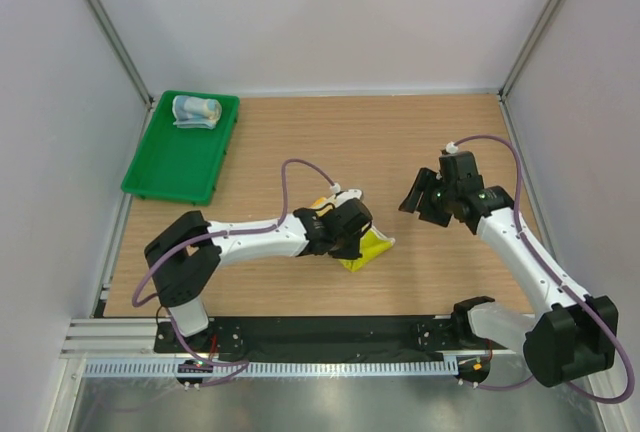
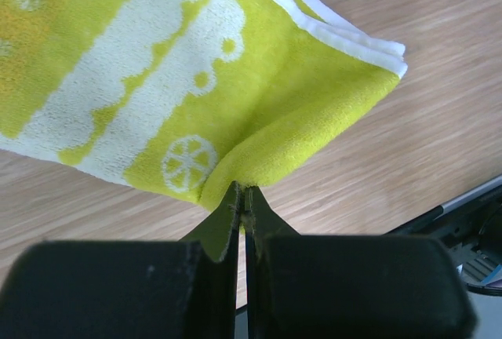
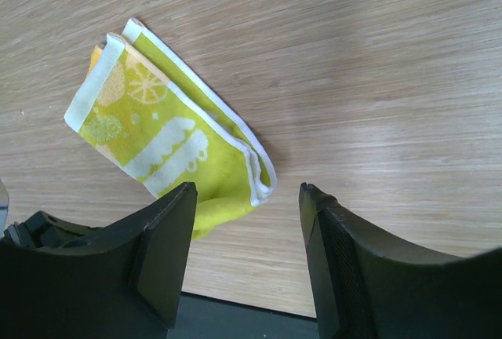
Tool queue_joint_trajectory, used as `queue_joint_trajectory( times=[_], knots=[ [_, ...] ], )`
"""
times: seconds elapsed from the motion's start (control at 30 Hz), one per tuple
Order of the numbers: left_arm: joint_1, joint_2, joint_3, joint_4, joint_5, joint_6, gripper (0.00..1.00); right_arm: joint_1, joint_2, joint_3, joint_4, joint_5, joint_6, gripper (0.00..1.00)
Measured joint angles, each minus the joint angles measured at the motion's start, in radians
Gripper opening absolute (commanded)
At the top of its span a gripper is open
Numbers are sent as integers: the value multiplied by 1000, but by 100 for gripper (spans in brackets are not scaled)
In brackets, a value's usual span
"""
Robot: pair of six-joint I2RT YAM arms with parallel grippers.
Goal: Roll the towels
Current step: Roll the towel
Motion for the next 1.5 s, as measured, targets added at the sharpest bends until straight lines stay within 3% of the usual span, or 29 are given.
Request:
queue_joint_trajectory(
  times=[0.23,0.37,0.4,0.5,0.83,1.5],
  knots=[
    [37,-25,-14,-7,9,-24,0,22,-23,-11,43,-75,-5,61],
    [46,-33,-24,-19,7,-46,0,90,-51,-51,116,-130,-2,40],
    [48,-33,-28,-24,6,-53,0,112,-50,-64,135,-141,-1,25],
    [61,-33,-42,-40,6,-73,0,168,-44,-111,196,-172,12,13],
    [109,-29,-71,-73,6,-110,0,241,43,-195,356,-256,51,11],
    [130,16,-86,-53,9,-110,0,254,290,-331,725,-360,102,8]
  ],
)
